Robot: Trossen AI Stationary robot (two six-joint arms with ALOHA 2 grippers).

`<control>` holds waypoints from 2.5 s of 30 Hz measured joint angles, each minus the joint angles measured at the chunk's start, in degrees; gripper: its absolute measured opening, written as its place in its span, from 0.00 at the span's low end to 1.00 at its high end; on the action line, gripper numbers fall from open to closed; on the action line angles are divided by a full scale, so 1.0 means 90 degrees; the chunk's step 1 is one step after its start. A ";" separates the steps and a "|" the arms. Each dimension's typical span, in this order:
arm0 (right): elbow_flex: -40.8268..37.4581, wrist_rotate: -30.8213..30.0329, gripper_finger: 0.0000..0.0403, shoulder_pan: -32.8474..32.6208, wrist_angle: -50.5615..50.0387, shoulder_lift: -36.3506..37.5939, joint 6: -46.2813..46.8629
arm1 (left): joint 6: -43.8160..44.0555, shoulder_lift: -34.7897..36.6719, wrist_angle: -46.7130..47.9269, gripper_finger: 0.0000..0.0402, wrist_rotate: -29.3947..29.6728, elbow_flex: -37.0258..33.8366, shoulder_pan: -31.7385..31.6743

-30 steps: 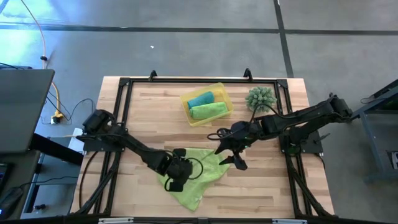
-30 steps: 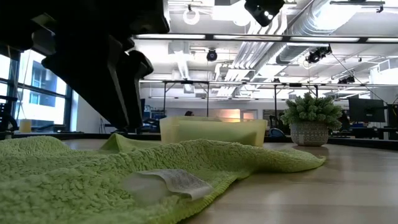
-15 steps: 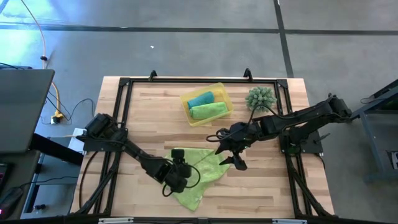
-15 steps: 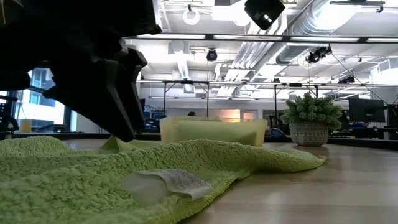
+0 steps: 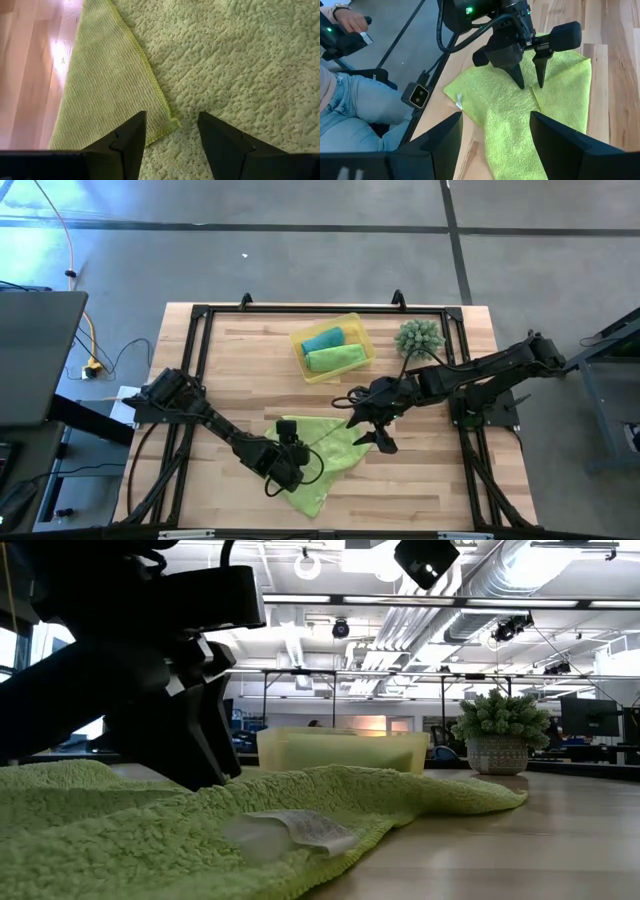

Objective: Roll microfiber towels into tight, uniform cylinder then place into a basket
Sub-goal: Fold the light green microfiber cloth

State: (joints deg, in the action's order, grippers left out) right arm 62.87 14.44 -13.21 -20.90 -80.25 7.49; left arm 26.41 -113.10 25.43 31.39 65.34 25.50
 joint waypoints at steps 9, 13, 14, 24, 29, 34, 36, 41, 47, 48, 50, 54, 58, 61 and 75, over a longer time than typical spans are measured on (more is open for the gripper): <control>0.0000 0.0000 0.55 0.0000 -0.0006 0.0000 -0.0002 | 0.0000 0.0090 0.0056 0.43 -0.0115 -0.0010 -0.0005; 0.0000 0.0000 0.55 0.0005 -0.0005 0.0000 -0.0003 | 0.0000 0.0090 0.0047 0.43 -0.0059 -0.0012 -0.0002; 0.0000 0.0000 0.55 0.0005 -0.0005 0.0000 -0.0003 | 0.0000 0.0090 0.0046 0.43 -0.0063 -0.0012 -0.0002; 0.0000 0.0000 0.55 0.0005 -0.0005 0.0002 -0.0168 | -0.0272 0.0092 0.0259 0.35 -0.0126 0.0277 -0.0025; 0.0000 0.0000 0.55 0.0005 -0.0006 0.0002 -0.0168 | -0.0174 0.0092 0.0360 0.28 -0.0193 0.0218 -0.0124; 0.0000 0.0000 0.55 0.0005 -0.0006 0.0002 -0.0168 | -0.0017 0.0092 0.0350 0.24 -0.0189 0.0103 -0.0232; 0.0000 0.0000 0.55 0.0005 -0.0006 0.0002 -0.0160 | -0.0014 0.0074 0.0342 0.24 -0.0240 0.0090 -0.0276; 0.0000 0.0000 0.55 0.0005 -0.0033 0.0005 -0.0165 | -0.0082 0.0066 0.0292 0.20 -0.0173 0.0090 -0.0308; 0.0000 0.0000 0.55 0.0005 -0.0151 0.0005 -0.0180 | -0.0267 0.0063 0.0168 0.02 -0.0279 0.0090 -0.0308; 0.0000 0.0000 0.55 0.0005 -0.0220 0.0005 -0.0246 | -0.0265 0.0063 0.0175 0.01 -0.0278 0.0090 -0.0308; 0.0000 0.0000 0.55 0.0005 -0.0389 -0.0029 -0.0432 | -0.0286 0.0063 0.0179 0.02 -0.0278 0.0090 -0.0300; 0.0000 -0.0008 0.55 -0.0069 -0.0687 -0.0184 -0.1003 | -0.0278 0.0220 0.0245 0.01 -0.0263 0.0090 -0.0245; 0.0000 -0.0055 0.55 -0.0180 -0.0697 -0.0427 -0.1498 | -0.0061 0.0655 0.0445 0.00 -0.0182 0.0095 -0.0175; 0.0000 -0.0250 0.55 -0.0226 -0.0701 -0.0676 -0.1691 | 0.0184 0.1073 0.0644 0.00 0.0095 0.0095 -0.0077; -0.0263 -0.0211 0.51 -0.0153 -0.1107 -0.1512 -0.2009 | 0.1069 0.1721 0.1610 0.00 0.0434 0.0100 0.0206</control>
State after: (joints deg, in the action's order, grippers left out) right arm 60.51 12.54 -14.59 -30.86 -93.86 -10.60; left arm 36.04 -97.61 39.92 35.29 66.24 27.35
